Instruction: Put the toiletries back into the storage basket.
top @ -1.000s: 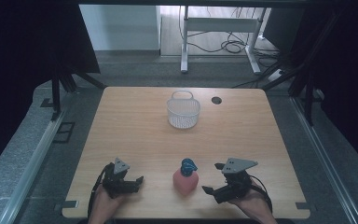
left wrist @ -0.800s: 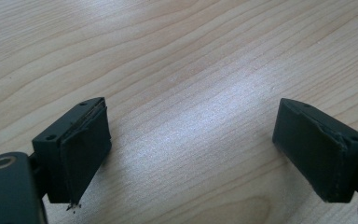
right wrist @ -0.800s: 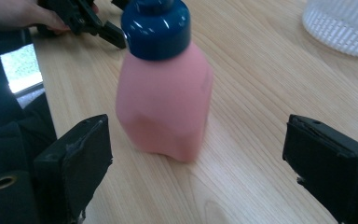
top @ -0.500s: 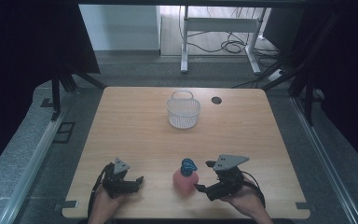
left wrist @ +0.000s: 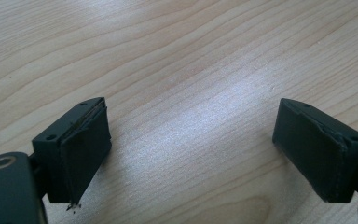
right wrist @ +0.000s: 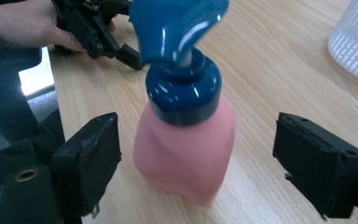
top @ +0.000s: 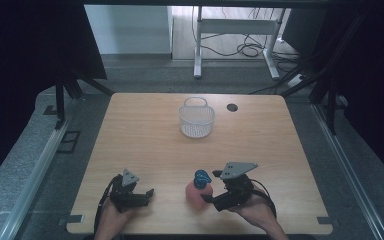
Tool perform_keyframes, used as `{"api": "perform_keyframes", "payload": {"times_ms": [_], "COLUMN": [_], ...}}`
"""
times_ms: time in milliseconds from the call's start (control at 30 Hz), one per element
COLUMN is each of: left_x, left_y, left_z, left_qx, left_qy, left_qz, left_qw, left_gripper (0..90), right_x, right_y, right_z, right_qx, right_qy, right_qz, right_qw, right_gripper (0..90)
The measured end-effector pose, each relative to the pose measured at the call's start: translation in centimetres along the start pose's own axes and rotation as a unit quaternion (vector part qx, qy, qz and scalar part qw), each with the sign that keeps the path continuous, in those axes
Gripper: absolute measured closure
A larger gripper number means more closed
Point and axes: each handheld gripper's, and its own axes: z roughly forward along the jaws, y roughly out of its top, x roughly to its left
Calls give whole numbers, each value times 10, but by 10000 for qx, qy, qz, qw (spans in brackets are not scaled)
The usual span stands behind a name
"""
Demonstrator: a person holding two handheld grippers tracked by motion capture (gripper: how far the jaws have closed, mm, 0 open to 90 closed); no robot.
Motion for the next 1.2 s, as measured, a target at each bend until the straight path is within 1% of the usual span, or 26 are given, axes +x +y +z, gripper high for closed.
{"api": "perform_keyframes", "payload": {"times_ms": [67,100,367,500,633,900,1033,1200], "left_x": [0,0,0,0,0,0,0,0], "left_y": [0,0,0,0,0,0,0,0], "left_z": [0,0,0,0,0,0,0,0], "left_qx": [2,9,11,11,10,11,11,12], "left_qy": [-2,-7,-7,-8,-7,-8,-8,-7], "left_qz": [1,-1,2,1,1,1,1,4], "left_qw": [10000,10000,10000,10000,10000,10000,10000,10000], "left_gripper": [106,106,106,106,106,106,106,106], "right_x": [0,0,-1,-1,-1,1,0,2], "right_y": [4,4,11,14,17,20,21,23], "right_z": [1,1,5,8,9,15,16,14], "right_qx": [-50,-50,-103,-107,-113,-10,-52,-31], "right_qy": [21,21,113,119,115,157,115,22], "right_qz": [-12,-12,-14,-37,-52,-118,-141,-151], "right_qw": [10000,10000,9999,9999,9999,9998,9998,9999], "right_gripper": [192,192,333,379,419,477,504,522]}}
